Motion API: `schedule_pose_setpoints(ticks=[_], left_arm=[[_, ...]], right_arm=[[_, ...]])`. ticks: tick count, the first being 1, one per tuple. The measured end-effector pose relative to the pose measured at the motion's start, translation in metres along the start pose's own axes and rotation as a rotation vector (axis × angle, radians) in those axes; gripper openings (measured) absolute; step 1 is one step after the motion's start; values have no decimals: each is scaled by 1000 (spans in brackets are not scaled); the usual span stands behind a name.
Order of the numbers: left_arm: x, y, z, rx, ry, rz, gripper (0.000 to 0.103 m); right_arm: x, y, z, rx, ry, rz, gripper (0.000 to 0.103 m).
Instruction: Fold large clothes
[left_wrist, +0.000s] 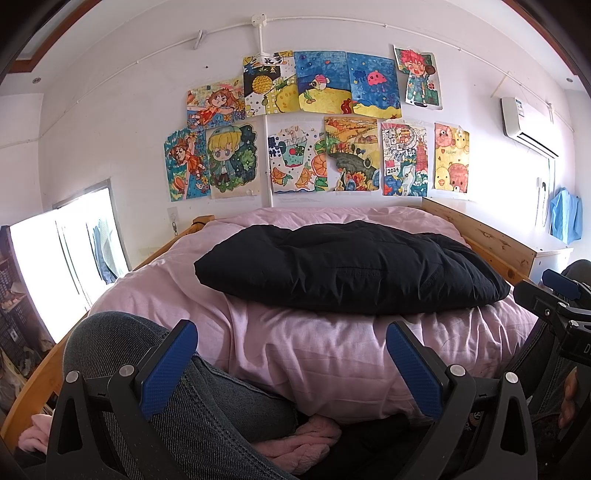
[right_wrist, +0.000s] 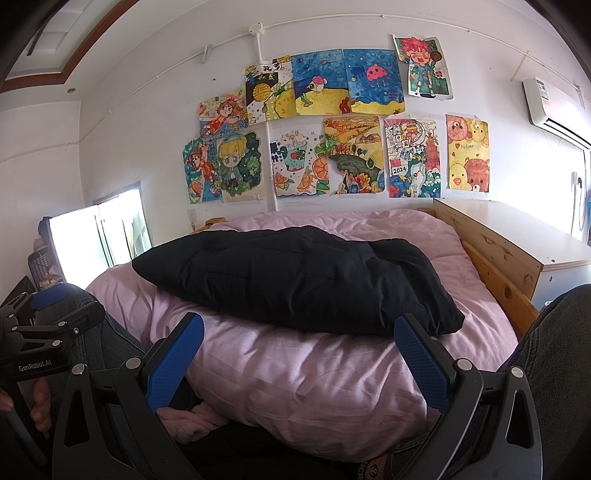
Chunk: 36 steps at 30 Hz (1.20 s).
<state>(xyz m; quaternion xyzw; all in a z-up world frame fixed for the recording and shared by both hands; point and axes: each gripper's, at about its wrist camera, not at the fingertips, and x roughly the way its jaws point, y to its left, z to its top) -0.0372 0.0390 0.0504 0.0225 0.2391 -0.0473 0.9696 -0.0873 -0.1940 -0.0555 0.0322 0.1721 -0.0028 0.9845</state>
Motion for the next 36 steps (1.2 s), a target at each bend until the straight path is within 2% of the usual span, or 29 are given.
schedule_pose_setpoints(ticks=[17, 24, 36], left_arm=[[0, -1, -1, 0, -1, -2, 103], [-2, 5, 8, -10, -7, 32, 103], [2, 5, 6, 15, -4, 20, 103]], right_arm=[[0, 0, 0, 1, 0, 0, 102], [0, 1, 0, 3, 0, 0, 102], [1, 6, 0, 11, 3, 2, 102]])
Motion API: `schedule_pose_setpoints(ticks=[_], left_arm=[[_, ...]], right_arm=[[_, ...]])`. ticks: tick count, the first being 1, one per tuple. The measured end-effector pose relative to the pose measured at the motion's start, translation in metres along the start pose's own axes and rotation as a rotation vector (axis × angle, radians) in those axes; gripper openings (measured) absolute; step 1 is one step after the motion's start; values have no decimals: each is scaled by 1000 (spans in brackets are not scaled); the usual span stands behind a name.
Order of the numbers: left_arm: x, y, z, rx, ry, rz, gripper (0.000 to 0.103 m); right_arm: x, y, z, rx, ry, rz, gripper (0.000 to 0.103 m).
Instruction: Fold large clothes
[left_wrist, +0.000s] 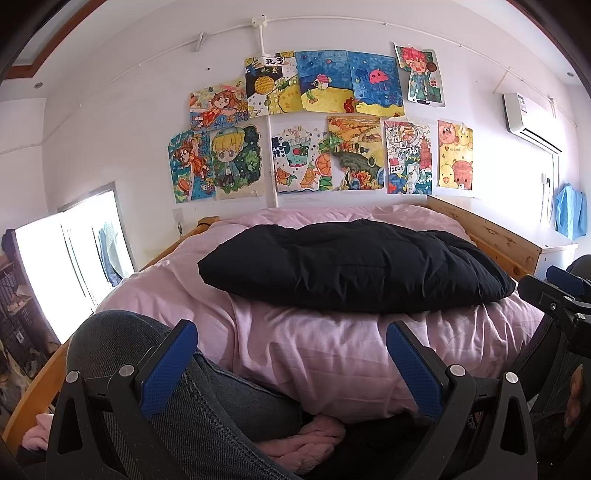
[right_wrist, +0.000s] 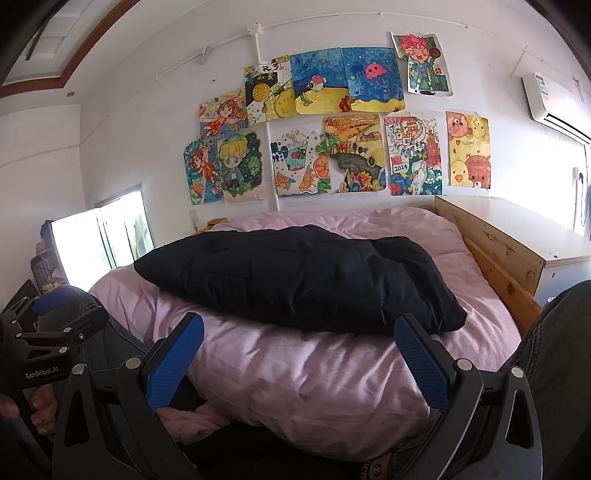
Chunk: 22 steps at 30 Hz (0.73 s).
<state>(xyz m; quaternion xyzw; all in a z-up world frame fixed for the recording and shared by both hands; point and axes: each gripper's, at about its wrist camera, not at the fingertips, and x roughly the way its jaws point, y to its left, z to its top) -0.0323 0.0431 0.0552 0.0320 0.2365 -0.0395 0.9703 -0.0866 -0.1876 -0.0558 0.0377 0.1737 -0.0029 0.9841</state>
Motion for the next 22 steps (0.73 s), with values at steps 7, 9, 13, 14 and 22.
schedule_pose_setpoints(ticks=[7, 9, 13, 14, 22], left_arm=[[0, -1, -1, -1, -1, 2, 103], [0, 0, -1, -1, 0, 2, 103], [1, 1, -1, 1, -2, 1, 103], [2, 1, 0, 1, -2, 2, 103], [5, 3, -4, 4, 8, 4, 103]], right_arm=[[2, 8, -1, -1, 3, -2, 102], [2, 12, -1, -1, 4, -4, 102], [4, 16, -2, 2, 5, -6, 102], [3, 13, -2, 2, 4, -6, 102], [4, 18, -3, 6, 6, -7, 102]])
